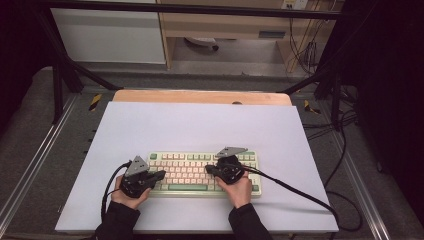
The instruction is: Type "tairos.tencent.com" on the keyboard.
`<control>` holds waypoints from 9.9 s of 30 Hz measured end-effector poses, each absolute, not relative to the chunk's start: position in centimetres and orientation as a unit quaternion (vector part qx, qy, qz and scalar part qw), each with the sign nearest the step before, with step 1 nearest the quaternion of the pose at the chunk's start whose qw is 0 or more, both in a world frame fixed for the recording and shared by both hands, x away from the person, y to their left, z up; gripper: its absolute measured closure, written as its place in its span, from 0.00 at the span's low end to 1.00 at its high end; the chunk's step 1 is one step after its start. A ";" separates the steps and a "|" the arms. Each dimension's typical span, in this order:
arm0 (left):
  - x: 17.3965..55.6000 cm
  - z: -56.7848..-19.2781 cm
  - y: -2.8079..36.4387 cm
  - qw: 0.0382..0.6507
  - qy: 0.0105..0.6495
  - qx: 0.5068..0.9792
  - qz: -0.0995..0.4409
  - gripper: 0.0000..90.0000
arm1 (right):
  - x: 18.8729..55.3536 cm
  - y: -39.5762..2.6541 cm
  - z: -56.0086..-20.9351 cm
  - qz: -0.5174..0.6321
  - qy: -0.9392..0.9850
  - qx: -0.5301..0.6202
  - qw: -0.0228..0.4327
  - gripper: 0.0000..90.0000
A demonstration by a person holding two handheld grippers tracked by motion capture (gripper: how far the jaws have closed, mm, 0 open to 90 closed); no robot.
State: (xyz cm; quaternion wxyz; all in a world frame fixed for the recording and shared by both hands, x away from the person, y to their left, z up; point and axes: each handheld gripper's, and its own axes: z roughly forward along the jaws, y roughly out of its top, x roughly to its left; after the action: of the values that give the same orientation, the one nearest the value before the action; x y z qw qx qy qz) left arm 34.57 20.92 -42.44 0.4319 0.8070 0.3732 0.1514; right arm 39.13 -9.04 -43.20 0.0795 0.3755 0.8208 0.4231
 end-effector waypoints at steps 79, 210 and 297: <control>34.9 -42.4 20.4 0.425 0.370 0.811 0.156 1.00 | 35.8 -13.7 -42.0 0.428 0.828 0.354 0.076 1.00; 37.6 -42.0 14.8 0.404 0.347 0.830 0.166 1.00 | 36.3 -13.1 -42.0 0.423 0.834 0.345 0.079 1.00; 37.5 -43.0 18.3 0.403 0.378 0.817 0.167 1.00 | 36.2 -13.0 -42.2 0.420 0.838 0.341 0.078 1.00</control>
State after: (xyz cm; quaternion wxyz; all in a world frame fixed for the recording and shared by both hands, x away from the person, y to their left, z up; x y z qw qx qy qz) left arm 37.46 18.33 -43.04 0.4026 0.8169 0.3779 0.1666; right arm 36.23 -13.02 -42.16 0.0778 0.3409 0.8377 0.4196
